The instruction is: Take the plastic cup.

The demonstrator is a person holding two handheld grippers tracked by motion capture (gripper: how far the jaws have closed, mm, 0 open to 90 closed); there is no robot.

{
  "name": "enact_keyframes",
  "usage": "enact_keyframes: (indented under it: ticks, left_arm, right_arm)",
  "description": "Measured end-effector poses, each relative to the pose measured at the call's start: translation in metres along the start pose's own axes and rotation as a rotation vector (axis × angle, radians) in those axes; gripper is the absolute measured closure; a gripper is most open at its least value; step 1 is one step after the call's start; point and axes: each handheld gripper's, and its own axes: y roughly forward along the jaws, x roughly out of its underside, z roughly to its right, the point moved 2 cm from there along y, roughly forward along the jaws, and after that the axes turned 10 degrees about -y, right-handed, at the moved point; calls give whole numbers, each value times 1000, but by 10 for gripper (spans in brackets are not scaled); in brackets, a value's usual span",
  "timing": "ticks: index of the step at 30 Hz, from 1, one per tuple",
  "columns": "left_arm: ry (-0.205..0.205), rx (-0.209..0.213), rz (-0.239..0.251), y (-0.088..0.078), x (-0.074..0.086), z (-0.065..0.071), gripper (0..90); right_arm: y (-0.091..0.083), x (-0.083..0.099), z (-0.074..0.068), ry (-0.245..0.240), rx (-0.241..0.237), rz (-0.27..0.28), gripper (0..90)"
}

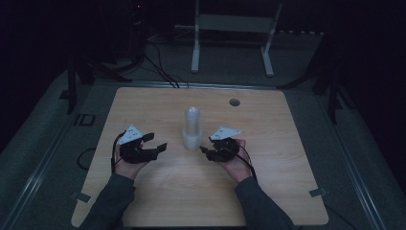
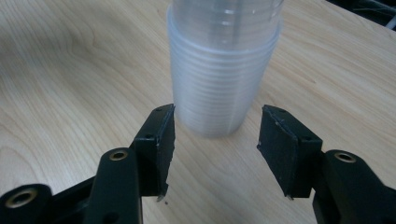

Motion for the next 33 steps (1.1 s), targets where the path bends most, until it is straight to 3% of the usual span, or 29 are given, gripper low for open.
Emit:
enact_keyframes:
  ticks: [11, 33]
  left_arm:
    - [52, 14, 5, 4, -21, 9, 275]
    - [129, 39, -3, 23, -52, 29, 265]
  right_arm:
    - [13, -6, 4, 0, -12, 8, 347]
    - [24, -15, 11, 14, -11, 35, 310]
